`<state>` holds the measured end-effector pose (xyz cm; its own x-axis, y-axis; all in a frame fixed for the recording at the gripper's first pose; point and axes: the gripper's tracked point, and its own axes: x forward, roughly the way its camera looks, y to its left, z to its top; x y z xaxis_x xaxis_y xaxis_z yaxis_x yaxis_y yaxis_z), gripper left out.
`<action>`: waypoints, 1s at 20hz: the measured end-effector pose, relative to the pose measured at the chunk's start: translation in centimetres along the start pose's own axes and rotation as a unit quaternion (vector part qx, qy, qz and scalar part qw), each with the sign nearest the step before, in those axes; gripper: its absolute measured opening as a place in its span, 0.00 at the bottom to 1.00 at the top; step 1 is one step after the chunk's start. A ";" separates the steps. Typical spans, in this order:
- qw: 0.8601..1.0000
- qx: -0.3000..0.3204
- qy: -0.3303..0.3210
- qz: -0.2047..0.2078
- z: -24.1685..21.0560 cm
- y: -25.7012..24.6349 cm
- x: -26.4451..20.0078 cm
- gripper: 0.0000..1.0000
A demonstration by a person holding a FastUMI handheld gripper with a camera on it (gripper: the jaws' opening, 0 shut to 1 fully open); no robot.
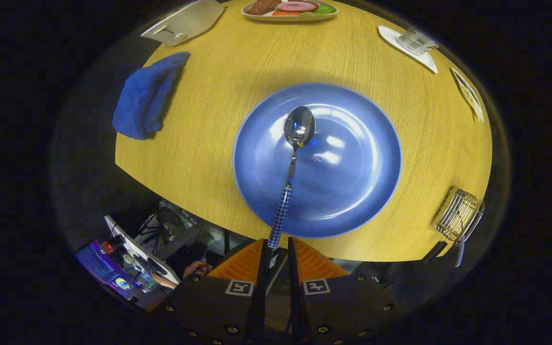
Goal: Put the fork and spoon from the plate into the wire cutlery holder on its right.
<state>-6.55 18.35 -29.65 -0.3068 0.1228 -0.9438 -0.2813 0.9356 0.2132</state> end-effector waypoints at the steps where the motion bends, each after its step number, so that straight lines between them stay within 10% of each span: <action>1: 1.000 0.001 0.001 -0.003 0.3 0.0 0.3 0.23; 20: 0.999 0.041 0.024 -0.013 2.2 -0.9 4.2 0.23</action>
<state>-5.56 18.73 -34.37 -0.3445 0.0829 -0.9351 -0.2149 0.9627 0.1645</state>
